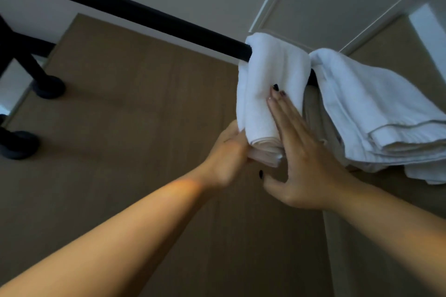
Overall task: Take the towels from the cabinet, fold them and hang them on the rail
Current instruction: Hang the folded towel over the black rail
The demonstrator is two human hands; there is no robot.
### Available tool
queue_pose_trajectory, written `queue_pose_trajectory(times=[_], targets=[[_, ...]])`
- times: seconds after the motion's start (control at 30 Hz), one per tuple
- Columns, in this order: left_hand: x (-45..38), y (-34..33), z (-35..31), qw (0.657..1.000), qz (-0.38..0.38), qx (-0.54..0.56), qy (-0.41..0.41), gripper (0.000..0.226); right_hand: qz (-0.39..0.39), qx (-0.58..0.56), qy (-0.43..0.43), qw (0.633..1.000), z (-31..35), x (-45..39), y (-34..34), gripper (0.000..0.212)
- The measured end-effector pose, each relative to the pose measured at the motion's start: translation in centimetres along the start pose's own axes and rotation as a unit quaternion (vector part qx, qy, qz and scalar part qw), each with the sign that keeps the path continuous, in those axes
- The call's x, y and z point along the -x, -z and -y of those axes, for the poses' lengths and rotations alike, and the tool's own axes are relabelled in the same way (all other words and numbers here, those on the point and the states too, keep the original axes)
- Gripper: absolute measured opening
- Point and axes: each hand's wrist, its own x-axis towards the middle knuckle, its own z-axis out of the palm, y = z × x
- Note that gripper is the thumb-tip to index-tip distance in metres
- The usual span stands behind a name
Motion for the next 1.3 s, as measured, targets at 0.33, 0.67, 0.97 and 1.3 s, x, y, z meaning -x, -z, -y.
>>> queue_pose_trajectory(times=[0.33,0.67,0.97,1.3], targets=[[-1.5,0.3,-2.0,0.999,0.008,-0.036,0.022,0.034,-0.109,-0.027,-0.033,0.993,0.4,2.3,-1.9,0.073],[-1.2,-0.5,-2.3,0.995,-0.012,-0.084,0.048,0.025,-0.298,-0.428,-0.428,0.738,3.0,-0.7,-0.2,0.052],[-0.6,-1.1,-3.0,0.987,-0.08,-0.127,0.064,0.063,-0.225,-0.667,-0.508,0.497,2.6,-2.2,0.2,0.025],[0.8,-1.9,-4.0,0.969,-0.133,-0.191,0.084,0.053,-0.247,-0.653,-0.525,0.486,2.5,-1.3,1.4,0.036]])
